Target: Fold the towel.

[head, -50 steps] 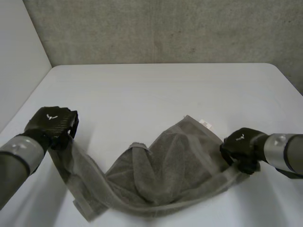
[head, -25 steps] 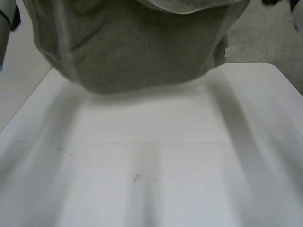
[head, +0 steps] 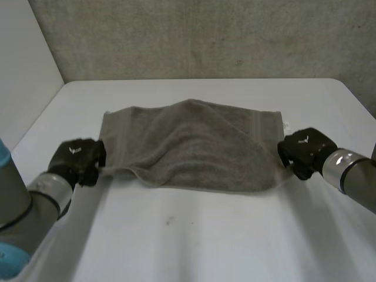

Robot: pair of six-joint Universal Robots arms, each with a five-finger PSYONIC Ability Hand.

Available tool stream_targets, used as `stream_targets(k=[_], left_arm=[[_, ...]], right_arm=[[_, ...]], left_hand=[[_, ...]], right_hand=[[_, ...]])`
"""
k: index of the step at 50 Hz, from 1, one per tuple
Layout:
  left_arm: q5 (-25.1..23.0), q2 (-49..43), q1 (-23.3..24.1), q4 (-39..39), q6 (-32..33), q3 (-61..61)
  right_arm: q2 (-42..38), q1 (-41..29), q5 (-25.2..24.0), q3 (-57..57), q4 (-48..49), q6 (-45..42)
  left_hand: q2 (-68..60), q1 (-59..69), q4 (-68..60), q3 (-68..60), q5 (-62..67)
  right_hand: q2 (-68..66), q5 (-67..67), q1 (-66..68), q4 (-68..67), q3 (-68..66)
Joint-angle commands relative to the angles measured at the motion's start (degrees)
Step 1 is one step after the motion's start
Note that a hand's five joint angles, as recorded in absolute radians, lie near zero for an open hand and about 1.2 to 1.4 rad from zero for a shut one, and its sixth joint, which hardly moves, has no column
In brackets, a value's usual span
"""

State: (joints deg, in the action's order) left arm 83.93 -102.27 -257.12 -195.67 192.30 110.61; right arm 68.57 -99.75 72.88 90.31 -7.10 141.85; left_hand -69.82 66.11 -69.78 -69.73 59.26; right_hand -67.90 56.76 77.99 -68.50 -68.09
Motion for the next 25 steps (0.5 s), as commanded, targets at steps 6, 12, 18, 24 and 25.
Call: stream_targets(k=[6, 12, 18, 24, 25], left_arm=[[-0.17, 11.54, -2.77, 0.11, 12.48, 11.55], [-0.17, 21.24, -2.77, 5.74, 12.75, 13.06], [-0.34, 30.20, -2.60, 16.11, 12.83, 11.65], [-0.34, 31.35, -2.16, 19.36, 12.83, 11.12], [-0.43, 31.17, -2.33, 19.01, 12.83, 11.03]], right_arm=[[7.54, 6.06, 0.24, 2.94, -13.21, -7.73], [14.81, 7.90, 0.16, 3.82, -21.89, -11.41], [22.46, 10.88, -0.02, 4.17, -25.77, -14.31], [24.50, 12.21, -1.25, 4.35, -25.86, -15.81], [24.50, 12.21, -1.25, 4.35, -25.86, -15.82]], left_hand=[[-10.18, 13.89, -10.22, -10.27, 10.74], [-10.18, 13.89, -10.22, -10.27, 10.74], [-10.18, 13.89, -10.22, -10.27, 10.74], [-10.18, 13.89, -10.22, -10.27, 10.74], [-10.18, 13.89, -10.22, -10.27, 10.74]], right_hand=[[-12.10, 13.24, 2.01, -11.50, -11.91], [-12.10, 13.24, 2.01, -11.50, -11.91], [-12.10, 13.24, 2.01, -11.50, -11.91], [-12.10, 13.24, 2.01, -11.50, -11.91], [-12.10, 13.24, 2.01, -11.50, -11.91]])
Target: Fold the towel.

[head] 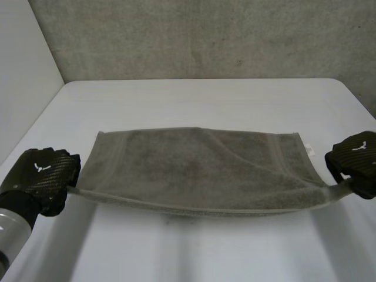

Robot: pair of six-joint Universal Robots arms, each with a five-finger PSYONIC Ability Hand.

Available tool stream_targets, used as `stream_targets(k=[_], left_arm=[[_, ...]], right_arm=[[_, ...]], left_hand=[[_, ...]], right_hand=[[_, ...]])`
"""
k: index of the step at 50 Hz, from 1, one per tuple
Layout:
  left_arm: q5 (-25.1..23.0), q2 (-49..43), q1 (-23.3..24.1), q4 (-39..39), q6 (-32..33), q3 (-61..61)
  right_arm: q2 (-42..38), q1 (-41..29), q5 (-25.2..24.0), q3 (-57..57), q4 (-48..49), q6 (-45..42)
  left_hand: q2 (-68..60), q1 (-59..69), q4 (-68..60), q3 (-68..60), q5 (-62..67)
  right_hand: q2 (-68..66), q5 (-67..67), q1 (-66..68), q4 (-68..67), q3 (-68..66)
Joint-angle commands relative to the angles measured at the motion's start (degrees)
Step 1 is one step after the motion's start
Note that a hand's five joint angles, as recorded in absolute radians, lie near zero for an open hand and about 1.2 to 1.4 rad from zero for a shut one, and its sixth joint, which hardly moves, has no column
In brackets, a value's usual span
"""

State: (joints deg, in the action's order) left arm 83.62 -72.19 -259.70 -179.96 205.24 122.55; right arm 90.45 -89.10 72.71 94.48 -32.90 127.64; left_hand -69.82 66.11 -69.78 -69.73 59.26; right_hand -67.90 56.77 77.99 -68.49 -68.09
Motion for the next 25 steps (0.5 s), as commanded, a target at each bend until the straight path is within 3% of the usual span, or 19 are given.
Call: stream_targets(k=[1, 5, 11, 13, 20, 25], left_arm=[[-0.12, 1.08, 0.25, 3.30, -0.10, -0.91], [-1.96, -3.99, -0.45, -0.20, -0.10, -2.48], [-2.76, -12.54, -0.54, -7.16, -0.01, -7.41], [-2.67, -19.97, -0.54, -11.36, -0.10, -12.74], [-2.58, -34.04, -0.10, -13.40, -0.19, -25.14], [-2.06, -44.27, 0.60, -13.57, -0.19, -34.57]], right_arm=[[2.28, 1.56, -0.99, 0.27, -0.06, -1.52], [0.16, 1.21, -0.91, 0.27, 0.82, -1.43], [-10.71, 0.94, 0.50, -3.76, 6.96, 1.98], [-13.37, 0.77, 0.94, -5.27, 8.20, 4.02], [-27.67, -7.04, 5.58, -19.39, 10.14, 11.13], [-35.05, -8.81, 9.28, -27.30, 12.94, 13.15]], left_hand=[[-10.18, 13.89, -10.22, -10.27, 10.74], [-10.18, 13.89, -10.22, -10.27, 10.74], [-10.18, 13.89, -10.22, -10.27, 10.74], [-10.18, 13.89, -10.22, -10.27, 10.74], [-10.18, 13.89, -10.22, -10.27, 10.74], [-10.18, 13.89, -10.22, -10.27, 10.74]], right_hand=[[-12.10, 13.23, 2.01, -11.51, -11.91], [-12.10, 13.23, 2.01, -11.51, -11.91], [-12.10, 13.23, 2.01, -11.51, -11.91], [-12.10, 13.23, 2.01, -11.51, -11.91], [-12.10, 13.23, 2.01, -11.51, -11.91], [-12.10, 13.23, 2.01, -11.51, -11.91]])
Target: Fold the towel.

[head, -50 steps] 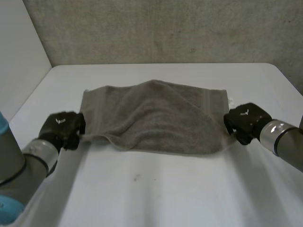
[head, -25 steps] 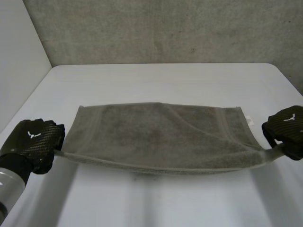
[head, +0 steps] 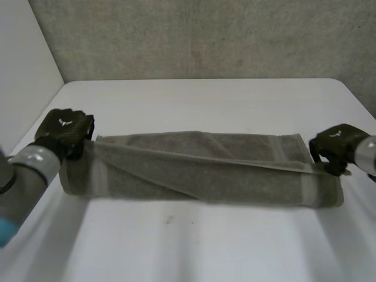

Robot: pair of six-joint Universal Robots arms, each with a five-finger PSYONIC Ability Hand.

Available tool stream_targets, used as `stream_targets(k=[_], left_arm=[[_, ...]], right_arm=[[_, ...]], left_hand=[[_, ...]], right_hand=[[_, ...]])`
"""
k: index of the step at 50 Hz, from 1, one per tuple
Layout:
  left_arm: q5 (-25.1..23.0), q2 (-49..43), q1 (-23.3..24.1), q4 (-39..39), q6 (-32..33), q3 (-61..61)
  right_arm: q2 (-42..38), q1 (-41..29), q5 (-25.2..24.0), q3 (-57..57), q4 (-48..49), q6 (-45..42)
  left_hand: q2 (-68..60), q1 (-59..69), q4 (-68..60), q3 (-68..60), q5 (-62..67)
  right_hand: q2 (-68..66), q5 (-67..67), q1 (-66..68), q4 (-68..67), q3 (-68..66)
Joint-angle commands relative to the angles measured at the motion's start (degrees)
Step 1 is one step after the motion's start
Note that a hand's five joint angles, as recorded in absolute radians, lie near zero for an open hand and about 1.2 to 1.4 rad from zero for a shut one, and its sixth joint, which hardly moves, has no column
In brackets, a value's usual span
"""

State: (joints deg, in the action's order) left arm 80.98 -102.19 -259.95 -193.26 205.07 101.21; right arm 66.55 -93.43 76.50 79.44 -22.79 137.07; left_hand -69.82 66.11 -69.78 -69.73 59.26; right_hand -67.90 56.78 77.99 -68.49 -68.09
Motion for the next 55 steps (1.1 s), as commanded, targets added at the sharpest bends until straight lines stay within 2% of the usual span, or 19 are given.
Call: stream_targets(k=[1, 9, 18, 26, 27, 28, 29, 30, 31, 32, 33, 34, 35, 36, 40, 45, 47, 50, 55], left_arm=[[0.67, -17.40, 1.02, -0.28, -0.02, -16.02], [0.67, -30.50, 1.81, -0.28, -0.03, -28.51], [0.67, -38.78, 2.78, -0.37, 0.06, -37.83], [0.67, -41.42, 3.49, -0.45, -0.02, -42.32], [0.67, -41.42, 3.49, -0.45, -0.02, -42.33], [0.85, -41.77, 3.49, -0.54, -0.11, -43.11], [1.28, -41.95, 3.57, -0.45, -0.11, -43.73], [1.29, -41.95, 3.57, -0.45, -0.11, -43.73], [1.90, -42.04, 3.57, -0.45, -0.20, -43.91], [1.90, -42.04, 3.57, -0.45, -0.20, -43.91], [2.69, -41.86, 3.57, -0.45, -0.29, -43.91], [3.74, -41.60, 3.66, -0.28, -0.37, -43.65], [3.75, -41.60, 3.66, -0.28, -0.38, -43.64], [4.62, -41.16, 3.84, -0.10, -0.55, -43.30], [5.77, -38.87, 4.72, 0.07, -0.73, -41.54], [5.68, -29.15, 4.72, -0.54, -0.82, -33.12], [5.68, -26.33, 4.72, -0.54, -0.82, -30.75], [5.68, -20.53, 4.72, -0.54, -0.90, -25.13], [5.60, -12.62, 5.07, -0.72, -1.08, -16.43]], right_arm=[[-11.18, -4.48, 5.50, -12.29, 2.84, 3.74], [-22.76, -6.50, 8.30, -24.14, 9.34, 6.02], [-27.96, -7.73, 10.68, -29.17, 13.92, 6.28], [-29.99, -7.90, 11.04, -30.84, 18.49, 6.20], [-30.33, -7.90, 11.47, -31.36, 19.36, 6.20], [-30.60, -7.90, 12.00, -31.88, 20.06, 6.20], [-30.60, -7.90, 12.00, -31.89, 20.07, 6.20], [-30.69, -7.90, 12.70, -32.32, 20.42, 6.20], [-30.69, -7.90, 12.71, -32.33, 20.42, 6.20], [-30.60, -7.99, 13.31, -32.50, 20.68, 6.20], [-30.25, -8.17, 13.84, -32.59, 20.86, 6.28], [-30.25, -8.17, 13.85, -32.59, 20.86, 6.28], [-29.64, -8.43, 14.11, -32.51, 21.21, 6.37], [-28.68, -8.87, 14.29, -32.33, 21.73, 6.63], [-24.21, -8.96, 14.20, -30.41, 22.70, 8.56], [-16.10, -8.61, 13.41, -24.77, 24.20, 12.61], [-10.33, -8.43, 11.57, -20.14, 24.81, 12.96], [-7.57, -8.34, 10.16, -17.65, 24.55, 13.05], [1.63, -8.34, 6.73, -6.08, 22.54, 13.23]], left_hand=[[-10.18, 13.89, -10.22, -10.27, 10.74], [-10.18, 13.89, -10.22, -10.27, 10.74], [-10.18, 13.89, -10.22, -10.27, 10.74], [-10.18, 13.89, -10.22, -10.27, 10.74], [-10.18, 13.89, -10.22, -10.27, 10.74], [-10.18, 13.89, -10.22, -10.27, 10.74], [-10.18, 13.89, -10.22, -10.27, 10.74], [-10.18, 13.89, -10.22, -10.27, 10.74], [-4.38, 8.08, -4.41, -4.46, 4.93], [-4.32, 8.02, -4.35, -4.41, 4.87], [18.83, -15.12, 18.80, 18.74, -18.28], [48.70, -45.00, 48.67, 48.62, -48.15], [49.00, -45.30, 48.97, 48.91, -48.45], [59.82, -56.11, 59.78, 59.73, -59.26], [59.60, -55.90, 59.57, 59.51, -59.05], [59.60, -55.90, 59.57, 59.51, -59.05], [59.60, -55.90, 59.57, 59.51, -59.05], [59.77, -56.07, 59.74, 59.68, -59.22], [59.60, -55.90, 59.57, 59.52, -59.05]], right_hand=[[-12.10, 13.22, 2.01, -11.51, -11.91], [-12.10, 13.22, 2.01, -11.51, -11.91], [-12.10, 13.22, 2.01, -11.51, -11.91], [-11.49, 12.61, 1.40, -10.89, -11.30], [-5.33, 6.45, -4.76, -4.73, -5.14], [9.72, -8.60, -19.81, 10.32, 9.91], [9.87, -8.75, -19.96, 10.47, 10.06], [34.35, -33.23, -44.44, 34.95, 34.55], [34.60, -33.48, -44.69, 35.19, 34.79], [54.42, -53.30, -64.51, 55.01, 54.61], [57.90, -56.78, -67.99, 58.49, 58.09], [57.90, -56.78, -67.99, 58.49, 58.09], [57.90, -56.78, -67.99, 58.49, 58.09], [57.90, -56.78, -67.99, 58.49, 58.09], [57.90, -56.78, -67.99, 58.49, 58.09], [57.90, -56.78, -67.99, 58.49, 58.09], [57.90, -56.78, -67.99, 58.49, 58.09], [57.90, -56.78, -67.99, 58.49, 58.09], [57.90, -56.78, -67.99, 58.49, 58.09]])
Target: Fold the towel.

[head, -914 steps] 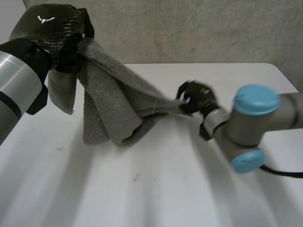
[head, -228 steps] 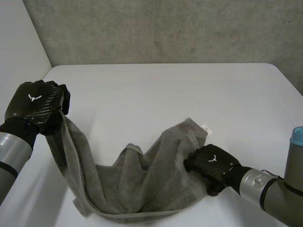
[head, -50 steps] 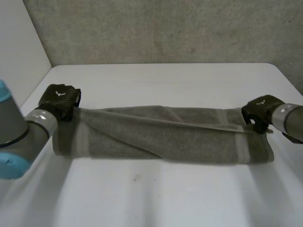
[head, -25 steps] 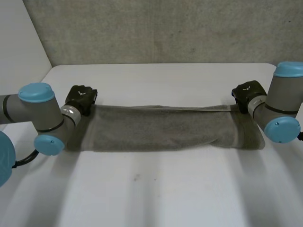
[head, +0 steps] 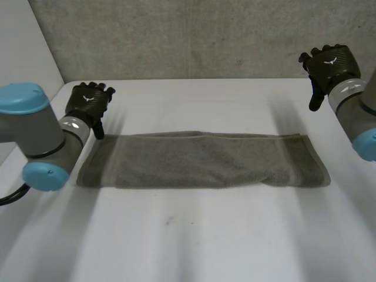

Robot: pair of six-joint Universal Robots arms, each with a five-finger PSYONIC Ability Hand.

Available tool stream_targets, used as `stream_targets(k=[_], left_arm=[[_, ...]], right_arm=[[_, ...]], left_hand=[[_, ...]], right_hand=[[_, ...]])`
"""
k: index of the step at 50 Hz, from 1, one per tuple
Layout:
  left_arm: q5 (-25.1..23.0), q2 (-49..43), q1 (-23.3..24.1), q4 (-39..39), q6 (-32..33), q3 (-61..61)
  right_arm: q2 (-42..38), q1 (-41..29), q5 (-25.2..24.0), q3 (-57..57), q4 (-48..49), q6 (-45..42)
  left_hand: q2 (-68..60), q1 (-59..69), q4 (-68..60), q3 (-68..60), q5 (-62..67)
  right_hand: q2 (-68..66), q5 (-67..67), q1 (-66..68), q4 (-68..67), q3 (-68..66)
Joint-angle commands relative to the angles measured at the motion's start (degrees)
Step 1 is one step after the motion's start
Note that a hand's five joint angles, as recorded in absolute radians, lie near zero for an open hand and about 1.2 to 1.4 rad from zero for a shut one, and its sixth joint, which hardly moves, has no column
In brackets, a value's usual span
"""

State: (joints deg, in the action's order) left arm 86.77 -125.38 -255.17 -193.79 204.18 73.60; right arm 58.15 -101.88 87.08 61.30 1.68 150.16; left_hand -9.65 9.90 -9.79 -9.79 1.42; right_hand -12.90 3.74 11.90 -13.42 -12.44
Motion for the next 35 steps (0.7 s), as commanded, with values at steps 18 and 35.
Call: stream_targets(k=[18, 35], left_arm=[[-0.72, 25.18, 0.20, -4.84, -11.18, 33.19], [-0.81, 25.10, -0.59, -6.60, -11.26, 35.91]], right_arm=[[17.70, 4.67, -4.90, 37.21, -0.38, 0.75], [6.28, 8.97, -10.00, 41.45, 12.55, 1.01]], left_hand=[[-0.91, 0.65, -0.76, -0.76, -0.87], [-0.57, 0.32, -0.42, -0.42, -1.21]], right_hand=[[-12.15, 11.32, 13.15, -11.63, -12.61], [-27.61, 26.77, 28.61, -27.09, -28.07]])
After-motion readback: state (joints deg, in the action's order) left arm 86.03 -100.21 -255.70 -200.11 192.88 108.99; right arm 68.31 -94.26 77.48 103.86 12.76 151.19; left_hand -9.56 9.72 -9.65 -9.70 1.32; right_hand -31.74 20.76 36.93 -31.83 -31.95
